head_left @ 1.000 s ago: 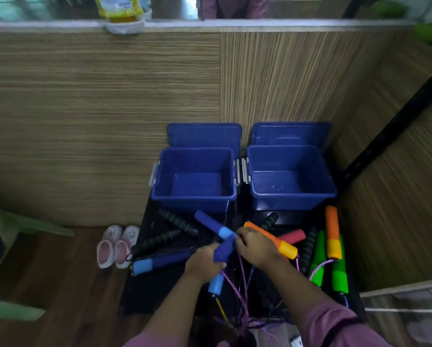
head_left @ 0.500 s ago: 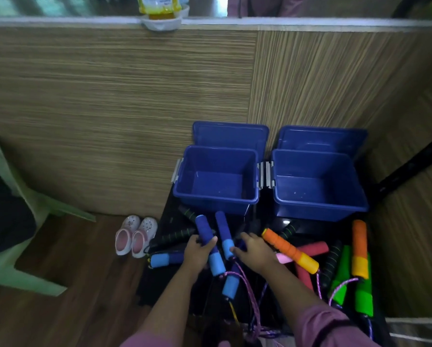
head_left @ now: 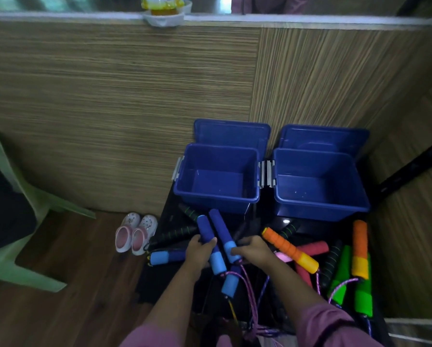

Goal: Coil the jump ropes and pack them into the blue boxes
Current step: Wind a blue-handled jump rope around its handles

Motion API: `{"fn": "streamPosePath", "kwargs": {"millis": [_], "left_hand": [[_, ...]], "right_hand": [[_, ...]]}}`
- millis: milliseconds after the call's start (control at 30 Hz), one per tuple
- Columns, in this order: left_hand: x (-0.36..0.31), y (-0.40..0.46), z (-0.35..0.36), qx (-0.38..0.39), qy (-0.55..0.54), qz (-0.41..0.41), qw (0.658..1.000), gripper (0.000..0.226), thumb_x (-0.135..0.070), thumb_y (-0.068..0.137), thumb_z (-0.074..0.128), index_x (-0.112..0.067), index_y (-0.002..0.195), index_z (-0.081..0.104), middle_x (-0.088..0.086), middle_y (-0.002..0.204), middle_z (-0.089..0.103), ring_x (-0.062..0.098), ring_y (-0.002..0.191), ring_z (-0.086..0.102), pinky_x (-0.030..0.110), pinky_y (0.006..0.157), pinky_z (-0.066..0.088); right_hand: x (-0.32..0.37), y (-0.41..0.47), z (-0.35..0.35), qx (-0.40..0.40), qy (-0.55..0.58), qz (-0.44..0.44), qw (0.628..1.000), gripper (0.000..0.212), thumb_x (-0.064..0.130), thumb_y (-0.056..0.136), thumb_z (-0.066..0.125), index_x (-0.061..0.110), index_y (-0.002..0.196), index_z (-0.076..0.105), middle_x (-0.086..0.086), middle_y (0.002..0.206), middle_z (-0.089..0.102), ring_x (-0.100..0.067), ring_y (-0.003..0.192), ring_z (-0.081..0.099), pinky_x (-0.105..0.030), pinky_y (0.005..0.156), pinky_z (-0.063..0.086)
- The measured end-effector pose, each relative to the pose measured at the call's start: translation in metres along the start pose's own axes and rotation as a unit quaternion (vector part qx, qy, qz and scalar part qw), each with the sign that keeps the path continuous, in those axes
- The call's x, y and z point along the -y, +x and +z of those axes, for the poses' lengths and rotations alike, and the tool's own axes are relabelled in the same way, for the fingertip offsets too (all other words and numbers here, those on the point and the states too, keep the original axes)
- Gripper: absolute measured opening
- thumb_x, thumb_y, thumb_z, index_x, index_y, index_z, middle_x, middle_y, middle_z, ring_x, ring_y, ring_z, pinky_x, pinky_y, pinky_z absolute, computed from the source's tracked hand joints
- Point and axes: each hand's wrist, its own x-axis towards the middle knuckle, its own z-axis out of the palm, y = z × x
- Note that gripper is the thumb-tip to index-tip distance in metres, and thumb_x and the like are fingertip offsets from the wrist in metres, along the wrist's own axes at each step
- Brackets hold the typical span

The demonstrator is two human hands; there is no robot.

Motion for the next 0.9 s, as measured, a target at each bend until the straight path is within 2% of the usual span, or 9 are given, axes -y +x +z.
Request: {"fn": "streamPosePath", "kwargs": {"millis": [100,267,467,567,633,700,767,833,900], "left_hand": [[0.0,-0.003,0.001,-0.011,-0.018,0.007,1.0,0.016,-0.016,0.09,0.066,-0.012,0.094,0.051,0.014,0.103,0.063,0.03,0.094,0.063,0.053,0.082,0.055],[-0.006,-0.015,0.006,0.023,-0.112,0.025,0.993,0.022,-0.017,0.093,0.062,-0.007,0.105,0.047,0.013,0.106,0.061,0.026,0.093,0.063,0.043,0.067,0.058],[-0.015,-0.029,0.009,0.075,-0.154,0.006,0.985,0.016,-0.016,0.093,0.061,-0.007,0.1,0.049,0.02,0.114,0.062,0.026,0.087,0.066,0.035,0.052,0.057],[-0.015,-0.03,0.009,0.057,-0.147,0.015,0.987,0.043,-0.027,0.087,0.07,-0.007,0.115,0.044,0.02,0.125,0.057,0.03,0.102,0.064,0.038,0.064,0.059],[-0.011,-0.029,0.003,-0.035,0.013,0.107,0.994,0.085,-0.044,0.073,0.077,-0.007,0.137,0.034,0.02,0.141,0.04,0.033,0.125,0.048,0.043,0.096,0.049],[-0.008,-0.027,-0.009,-0.108,0.22,0.306,0.92,0.103,-0.044,0.066,0.073,-0.005,0.147,0.025,0.018,0.152,0.021,0.033,0.14,0.027,0.045,0.114,0.028],[-0.014,-0.027,-0.021,-0.097,0.388,0.498,0.77,0.105,-0.043,0.059,0.068,-0.014,0.15,0.022,0.011,0.158,0.013,0.028,0.147,0.013,0.053,0.117,0.012],[-0.028,-0.026,-0.026,-0.055,0.502,0.594,0.626,0.103,-0.043,0.057,0.07,-0.027,0.149,0.026,0.006,0.161,0.012,0.031,0.148,0.008,0.066,0.113,0.007],[-0.043,-0.027,-0.026,-0.057,0.576,0.612,0.539,0.099,-0.045,0.059,0.074,-0.029,0.147,0.03,0.008,0.16,0.018,0.033,0.147,0.013,0.07,0.109,0.007]], "right_hand": [[0.005,-0.01,-0.003,0.057,0.068,0.015,0.996,0.017,0.004,0.081,0.066,-0.001,0.097,0.069,-0.007,0.073,0.065,-0.007,0.054,0.06,-0.019,0.052,0.049],[0.01,-0.016,-0.001,0.075,0.132,-0.013,0.988,0.019,0.007,0.086,0.057,0.018,0.097,0.069,-0.002,0.081,0.068,-0.012,0.069,0.063,-0.024,0.063,0.052],[0.004,-0.023,-0.003,0.093,0.155,-0.082,0.98,0.036,0.01,0.073,0.08,0.009,0.107,0.067,-0.005,0.086,0.069,-0.016,0.074,0.064,-0.022,0.055,0.05],[0.007,-0.024,-0.01,0.095,0.165,-0.075,0.979,0.028,0.008,0.072,0.08,0.005,0.098,0.069,-0.009,0.081,0.068,-0.02,0.07,0.064,-0.026,0.054,0.052],[0.01,-0.024,-0.018,0.097,0.155,-0.069,0.981,0.02,0.004,0.072,0.079,0.004,0.09,0.069,-0.011,0.076,0.066,-0.019,0.062,0.062,-0.025,0.051,0.05],[0.017,-0.024,-0.028,0.12,0.146,-0.059,0.98,0.016,0.001,0.071,0.079,0.006,0.083,0.07,-0.012,0.075,0.066,-0.018,0.06,0.062,-0.025,0.051,0.049],[0.028,-0.025,-0.038,0.154,0.133,-0.042,0.978,0.013,0.0,0.072,0.077,0.007,0.081,0.07,-0.013,0.075,0.067,-0.02,0.061,0.064,-0.025,0.051,0.051],[0.04,-0.026,-0.049,0.172,0.108,-0.028,0.979,0.013,0.001,0.072,0.077,0.007,0.081,0.07,-0.014,0.079,0.068,-0.023,0.067,0.066,-0.028,0.058,0.055],[0.048,-0.026,-0.059,0.177,0.085,-0.02,0.98,0.015,0.003,0.07,0.078,0.008,0.083,0.072,-0.016,0.086,0.069,-0.026,0.077,0.066,-0.033,0.069,0.056]]}}
